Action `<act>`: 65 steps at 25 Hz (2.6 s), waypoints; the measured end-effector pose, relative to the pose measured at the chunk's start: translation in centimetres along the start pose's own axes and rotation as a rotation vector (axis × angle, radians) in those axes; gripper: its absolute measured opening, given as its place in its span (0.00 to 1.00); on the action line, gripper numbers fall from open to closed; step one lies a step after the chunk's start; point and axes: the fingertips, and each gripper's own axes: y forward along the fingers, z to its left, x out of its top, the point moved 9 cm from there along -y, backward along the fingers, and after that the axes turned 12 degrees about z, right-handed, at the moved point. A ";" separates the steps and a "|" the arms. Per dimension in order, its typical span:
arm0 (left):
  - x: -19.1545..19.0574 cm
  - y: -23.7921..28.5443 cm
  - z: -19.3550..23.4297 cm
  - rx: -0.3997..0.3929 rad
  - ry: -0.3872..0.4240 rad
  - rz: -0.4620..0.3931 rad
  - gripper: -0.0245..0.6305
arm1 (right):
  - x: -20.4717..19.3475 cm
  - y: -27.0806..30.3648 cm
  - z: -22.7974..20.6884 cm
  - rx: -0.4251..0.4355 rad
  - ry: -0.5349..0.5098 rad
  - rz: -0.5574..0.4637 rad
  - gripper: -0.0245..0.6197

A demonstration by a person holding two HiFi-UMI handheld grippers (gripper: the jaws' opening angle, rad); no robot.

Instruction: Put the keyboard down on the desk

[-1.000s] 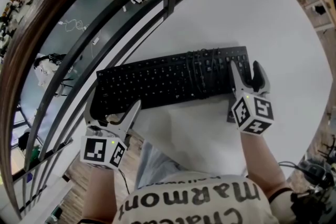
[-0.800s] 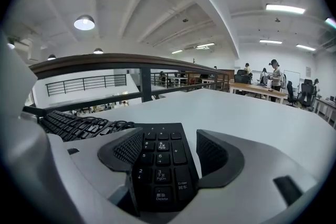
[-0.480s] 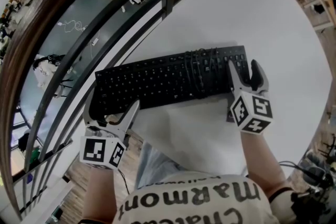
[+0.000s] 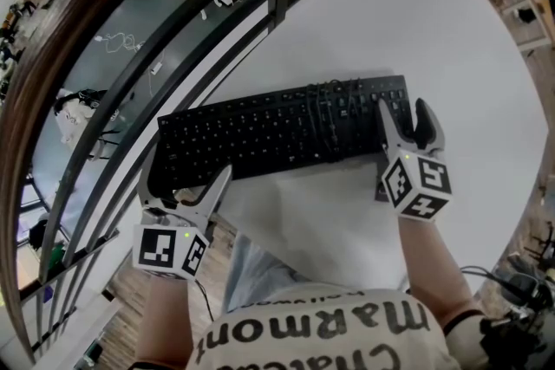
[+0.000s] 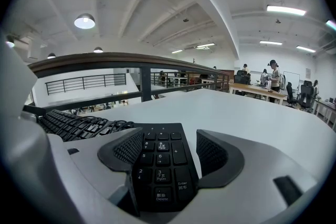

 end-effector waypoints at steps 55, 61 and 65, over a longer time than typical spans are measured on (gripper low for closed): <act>6.7 -5.1 1.4 -0.138 -0.037 0.033 0.07 | 3.2 1.3 3.8 -0.029 -0.172 0.439 0.14; 6.4 -7.4 -1.3 -0.128 0.020 0.056 0.07 | 2.9 1.3 3.3 0.006 -0.135 0.402 0.14; 4.8 -9.7 -2.4 -0.078 0.021 0.067 0.06 | 2.6 0.7 3.4 0.013 -0.192 0.374 0.14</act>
